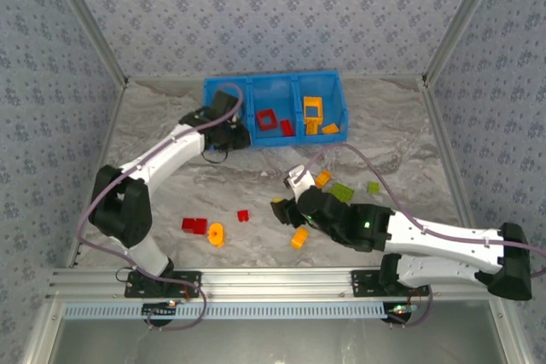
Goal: Sort the legos into containers by color
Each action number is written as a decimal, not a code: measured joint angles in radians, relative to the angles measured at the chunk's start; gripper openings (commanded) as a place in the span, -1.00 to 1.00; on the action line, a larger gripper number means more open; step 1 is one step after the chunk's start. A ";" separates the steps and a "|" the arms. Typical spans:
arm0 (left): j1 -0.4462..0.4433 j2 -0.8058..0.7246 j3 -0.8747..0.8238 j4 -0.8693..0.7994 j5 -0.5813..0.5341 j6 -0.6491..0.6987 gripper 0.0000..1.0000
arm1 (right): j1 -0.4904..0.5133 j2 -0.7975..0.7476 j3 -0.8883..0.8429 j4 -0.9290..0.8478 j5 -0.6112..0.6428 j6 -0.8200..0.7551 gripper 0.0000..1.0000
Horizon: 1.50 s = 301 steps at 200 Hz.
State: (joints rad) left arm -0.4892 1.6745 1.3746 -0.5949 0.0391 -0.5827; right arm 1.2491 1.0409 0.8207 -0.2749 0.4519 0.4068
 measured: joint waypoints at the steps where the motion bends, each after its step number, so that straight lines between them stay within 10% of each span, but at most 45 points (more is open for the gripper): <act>1: 0.002 0.001 0.003 -0.001 0.002 0.000 -0.53 | 0.000 0.002 0.002 0.001 0.000 -0.001 0.23; 100: 0.138 0.369 0.299 -0.114 0.089 0.040 -0.46 | -0.004 0.190 0.171 0.069 0.002 -0.014 0.23; 172: 0.138 0.408 0.321 -0.130 0.084 0.033 0.09 | -0.012 0.190 0.171 0.068 0.002 -0.003 0.24; 301: 0.120 -0.274 0.113 -0.147 0.106 0.022 0.10 | -0.108 0.135 0.158 0.018 -0.003 -0.003 0.24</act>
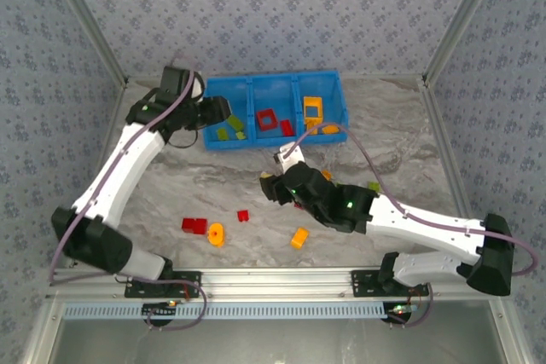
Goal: Sort the legos into containers by color
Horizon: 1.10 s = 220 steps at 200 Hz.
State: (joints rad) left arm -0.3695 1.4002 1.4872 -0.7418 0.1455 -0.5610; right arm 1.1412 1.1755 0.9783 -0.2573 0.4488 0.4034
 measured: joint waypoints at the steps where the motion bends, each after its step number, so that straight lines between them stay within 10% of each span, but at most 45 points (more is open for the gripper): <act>1: 0.000 -0.005 -0.003 0.000 0.002 0.000 0.10 | -0.001 -0.002 0.000 -0.001 0.000 0.000 0.24; 53: -0.026 -0.350 -0.240 -0.025 0.087 -0.027 0.15 | -0.019 0.003 0.002 -0.001 -0.117 -0.049 0.25; 119: -0.026 -0.902 -0.554 -0.140 -0.023 -0.217 0.23 | 0.112 0.411 0.152 0.000 -0.371 -0.192 0.29; 220: -0.026 -0.932 -0.606 -0.224 -0.034 -0.271 0.24 | 0.116 0.489 0.200 -0.069 -0.287 -0.122 0.48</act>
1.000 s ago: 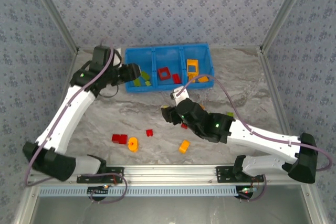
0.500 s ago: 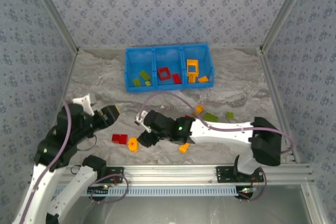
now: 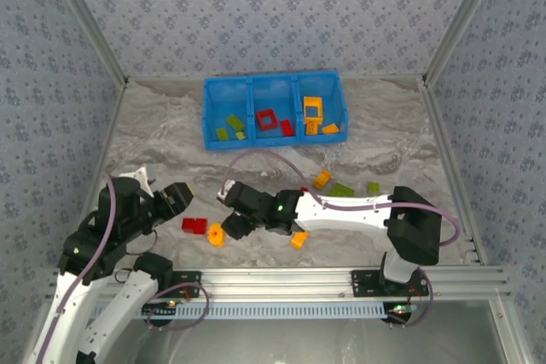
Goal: Sort the legos into containers by color
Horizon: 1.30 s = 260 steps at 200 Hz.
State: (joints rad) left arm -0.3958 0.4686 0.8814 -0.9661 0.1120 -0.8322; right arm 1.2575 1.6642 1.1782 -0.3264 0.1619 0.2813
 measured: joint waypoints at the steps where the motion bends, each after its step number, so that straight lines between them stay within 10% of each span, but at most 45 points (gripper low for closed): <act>1: 0.000 0.000 -0.001 0.000 0.000 0.000 0.24 | 0.000 -0.001 0.000 -0.002 0.001 0.001 0.48; 152: 0.000 -0.053 0.016 -0.063 -0.114 -0.003 0.24 | 0.060 0.326 0.325 -0.149 -0.098 0.024 0.98; 260: 0.000 -0.047 0.026 -0.063 -0.113 -0.003 0.25 | 0.119 0.486 0.498 -0.330 0.053 0.236 0.80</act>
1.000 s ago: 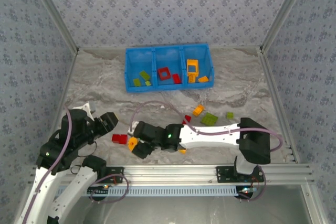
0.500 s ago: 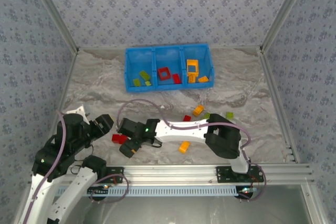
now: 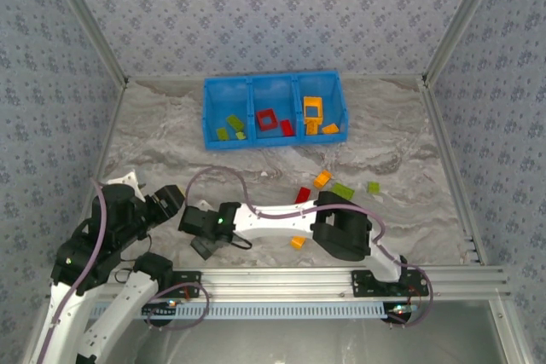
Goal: Sort the legos into containers by color
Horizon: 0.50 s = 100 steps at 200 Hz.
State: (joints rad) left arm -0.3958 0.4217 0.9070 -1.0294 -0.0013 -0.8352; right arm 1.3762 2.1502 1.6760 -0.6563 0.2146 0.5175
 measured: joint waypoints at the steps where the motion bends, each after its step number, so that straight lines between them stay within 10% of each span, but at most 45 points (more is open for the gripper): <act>1: 0.000 0.000 0.000 0.000 0.000 0.000 0.25 | 0.000 0.001 0.000 -0.001 0.001 0.001 0.80; 100: 0.000 0.013 0.000 0.008 0.007 0.000 0.25 | -0.039 0.035 0.011 -0.027 0.036 0.051 0.41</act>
State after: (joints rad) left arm -0.3958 0.4347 0.9070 -1.0214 0.0059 -0.8356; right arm 1.3369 2.1853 1.6875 -0.6830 0.2504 0.5690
